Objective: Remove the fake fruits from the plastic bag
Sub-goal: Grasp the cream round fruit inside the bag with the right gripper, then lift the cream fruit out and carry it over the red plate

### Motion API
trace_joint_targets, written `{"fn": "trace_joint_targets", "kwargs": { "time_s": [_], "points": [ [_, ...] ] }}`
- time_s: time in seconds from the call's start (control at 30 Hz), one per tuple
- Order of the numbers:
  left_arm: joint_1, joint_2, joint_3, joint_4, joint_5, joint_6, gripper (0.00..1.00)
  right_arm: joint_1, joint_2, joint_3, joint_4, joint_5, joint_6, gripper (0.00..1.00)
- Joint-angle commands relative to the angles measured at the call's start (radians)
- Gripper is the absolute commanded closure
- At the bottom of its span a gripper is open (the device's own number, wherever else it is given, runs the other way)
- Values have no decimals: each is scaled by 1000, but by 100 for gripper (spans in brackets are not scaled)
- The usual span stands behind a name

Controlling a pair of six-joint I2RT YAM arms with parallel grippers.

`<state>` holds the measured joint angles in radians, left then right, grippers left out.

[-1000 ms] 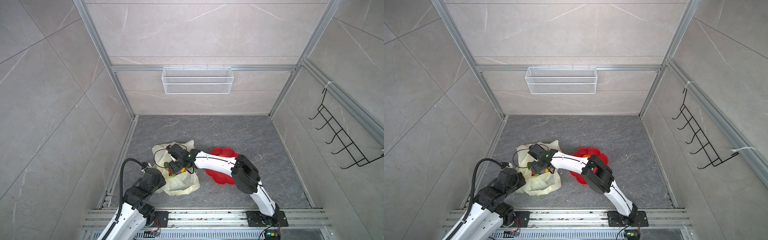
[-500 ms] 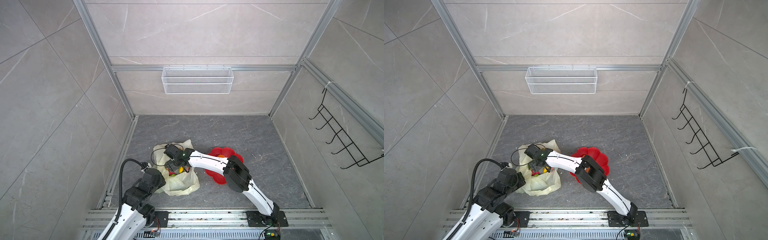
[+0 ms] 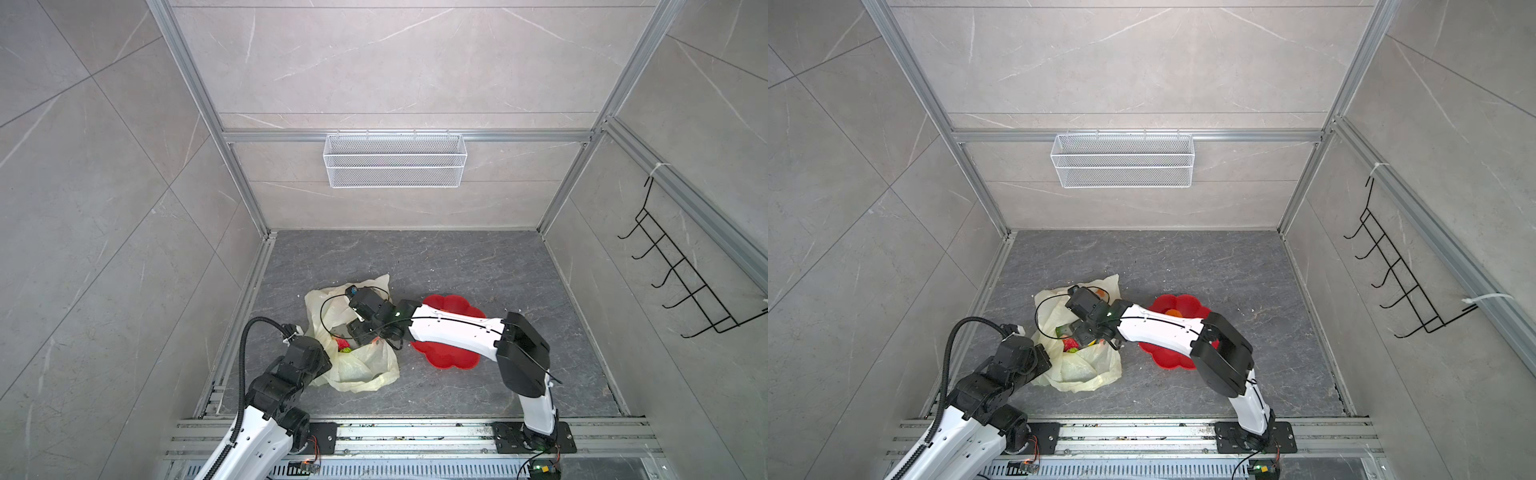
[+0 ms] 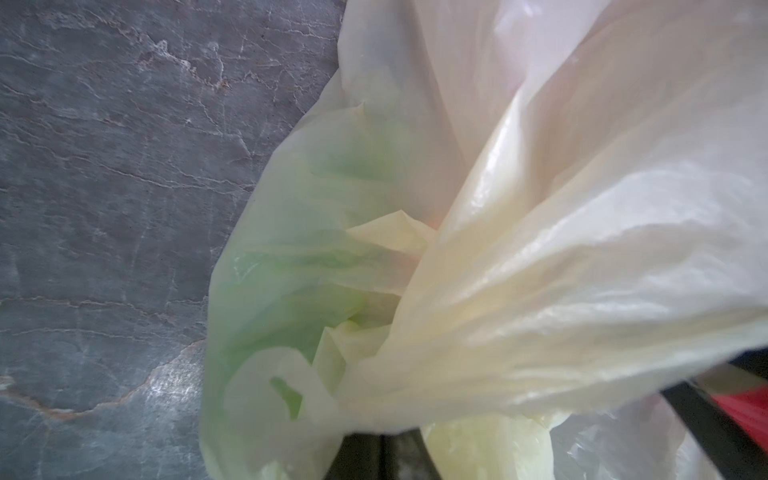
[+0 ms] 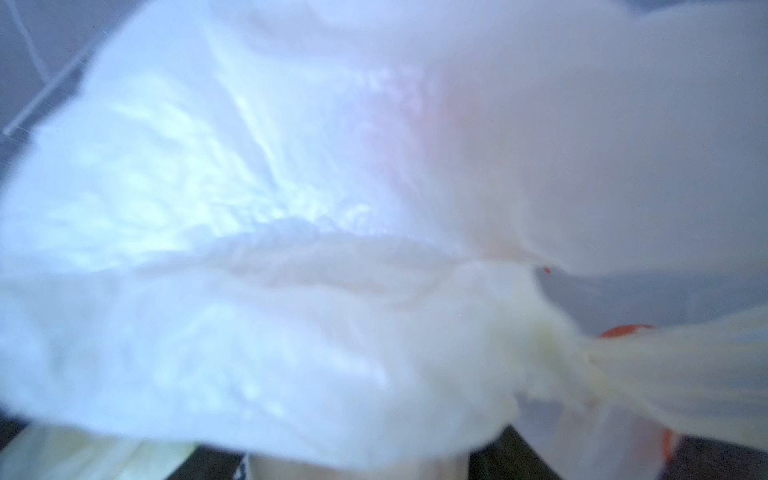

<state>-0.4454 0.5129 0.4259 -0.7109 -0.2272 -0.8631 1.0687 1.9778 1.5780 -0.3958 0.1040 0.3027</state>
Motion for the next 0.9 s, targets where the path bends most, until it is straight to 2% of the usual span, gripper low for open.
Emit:
{"fn": "trace_joint_targets", "kwargs": {
  "time_s": [0.0,0.5,0.67,0.87],
  "points": [
    [-3,15,-3,17,-6,6,100,7,-55,-77,110,-26,13,33],
    [-3,37,-3,45,15,4,100,7,-331,-440,352,-184,-7,34],
    [-3,57,7,56,17,5,100,7,-442,-575,406,-142,-1,35],
    [-3,78,23,58,19,7,100,5,-593,-734,480,-24,13,37]
  ]
}}
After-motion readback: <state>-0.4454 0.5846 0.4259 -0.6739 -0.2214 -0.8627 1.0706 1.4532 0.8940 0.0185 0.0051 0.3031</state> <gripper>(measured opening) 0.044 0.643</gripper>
